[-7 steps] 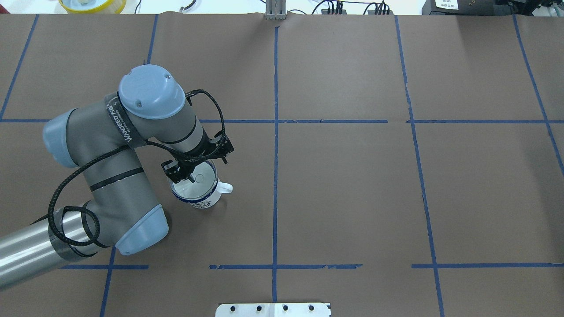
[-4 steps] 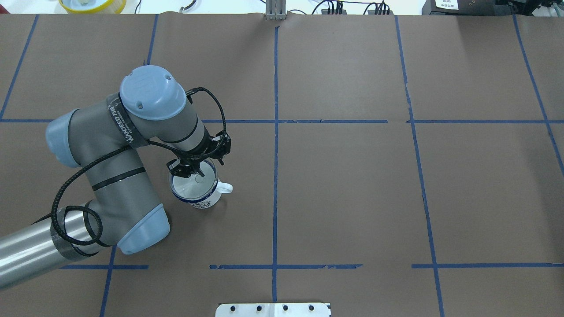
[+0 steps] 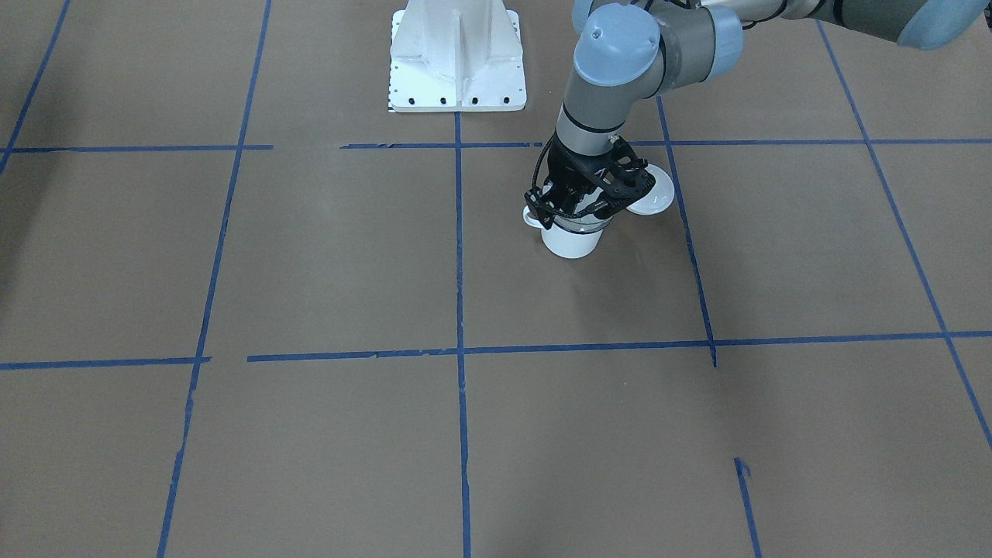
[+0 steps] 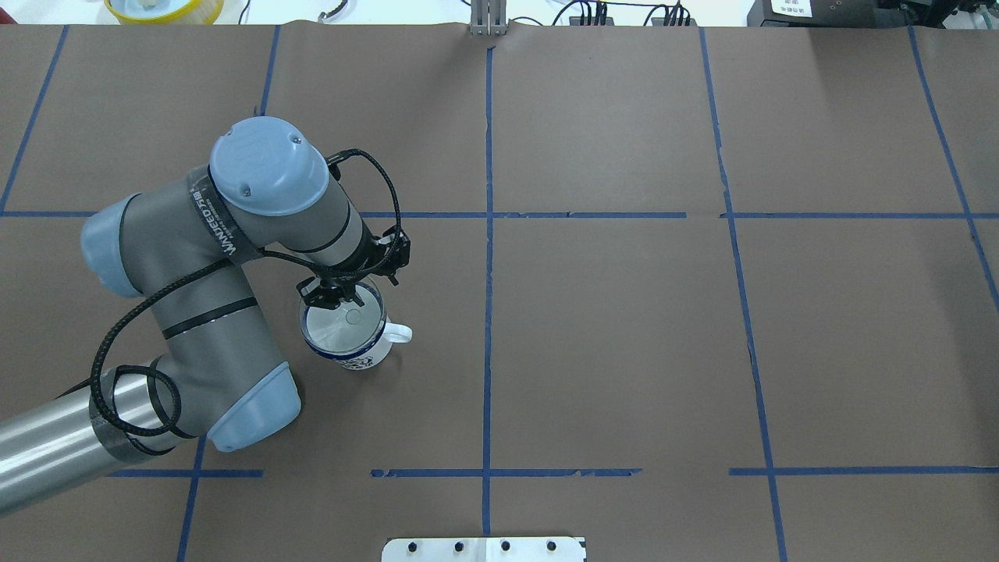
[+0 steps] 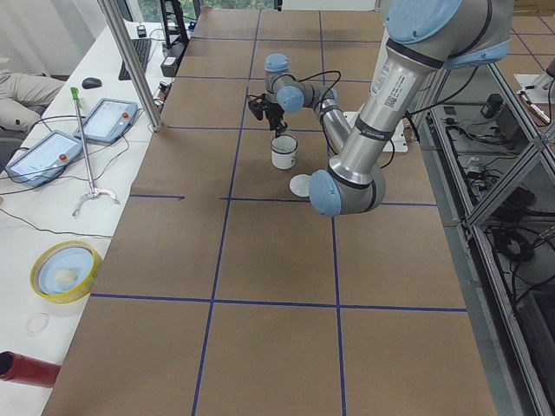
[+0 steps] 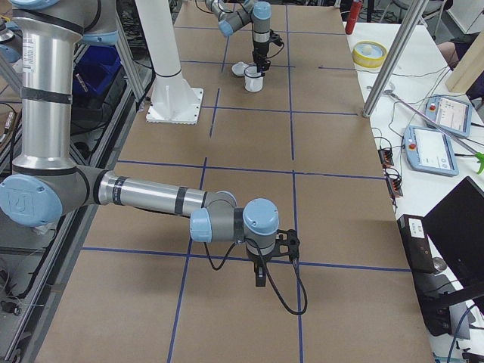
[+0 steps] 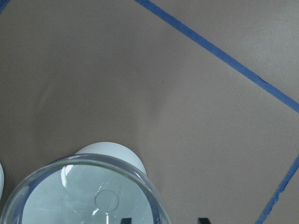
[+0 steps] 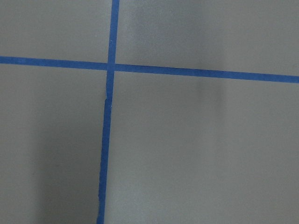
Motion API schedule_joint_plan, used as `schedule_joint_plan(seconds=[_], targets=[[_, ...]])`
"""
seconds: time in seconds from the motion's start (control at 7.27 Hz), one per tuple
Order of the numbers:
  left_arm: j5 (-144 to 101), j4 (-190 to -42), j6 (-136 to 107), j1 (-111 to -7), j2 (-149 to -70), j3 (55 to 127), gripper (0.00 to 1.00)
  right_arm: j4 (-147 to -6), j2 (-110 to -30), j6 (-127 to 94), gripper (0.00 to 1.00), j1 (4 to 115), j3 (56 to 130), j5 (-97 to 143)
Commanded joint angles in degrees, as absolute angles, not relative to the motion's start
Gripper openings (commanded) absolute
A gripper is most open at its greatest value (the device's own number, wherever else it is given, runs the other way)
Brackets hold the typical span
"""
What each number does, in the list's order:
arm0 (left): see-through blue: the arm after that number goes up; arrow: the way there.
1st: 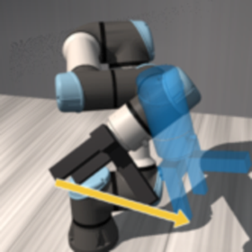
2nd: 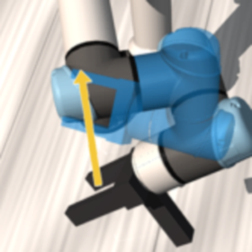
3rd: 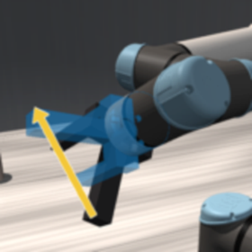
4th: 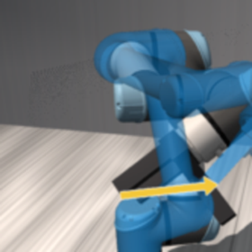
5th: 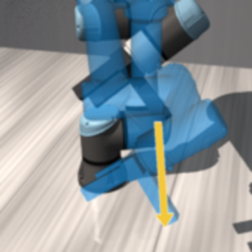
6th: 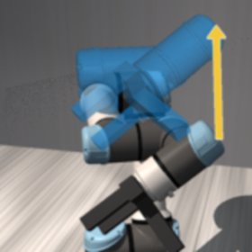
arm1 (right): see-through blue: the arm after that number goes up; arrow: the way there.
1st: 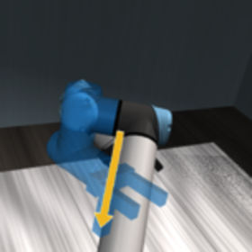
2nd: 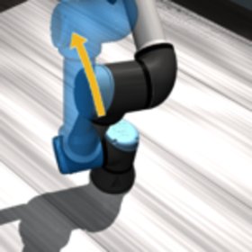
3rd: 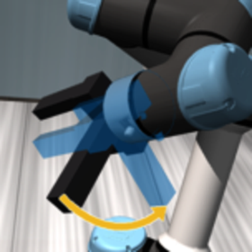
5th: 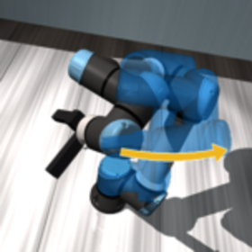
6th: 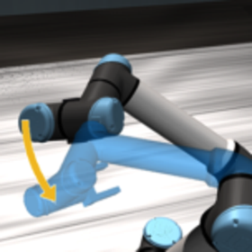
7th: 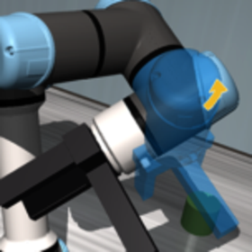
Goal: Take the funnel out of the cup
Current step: 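Lower the left gripper and close it on the funnel rim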
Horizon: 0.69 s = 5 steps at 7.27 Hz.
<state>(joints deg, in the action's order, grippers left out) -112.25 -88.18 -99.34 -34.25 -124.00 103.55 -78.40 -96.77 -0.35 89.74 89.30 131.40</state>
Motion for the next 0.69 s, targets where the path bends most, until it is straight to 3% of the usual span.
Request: schedule_joint_plan(seconds=[0.0,0.28,0.55], targets=[[-112.06,-88.16,-100.62,-34.19,-124.01,103.62,0.0,-78.4,-96.77,-0.35,1.0,89.74,89.3,131.4],[-111.97,-86.5,-100.99,-34.36,-124.1,105.37,0.0,-78.4,-96.77,-0.35,1.0,89.74,89.3,131.4],[-110.32,-72.4,-100.29,-34.45,-125.24,114.47,0.0,-78.4,-96.77,-0.35,1.0,89.74,89.3,131.4]])
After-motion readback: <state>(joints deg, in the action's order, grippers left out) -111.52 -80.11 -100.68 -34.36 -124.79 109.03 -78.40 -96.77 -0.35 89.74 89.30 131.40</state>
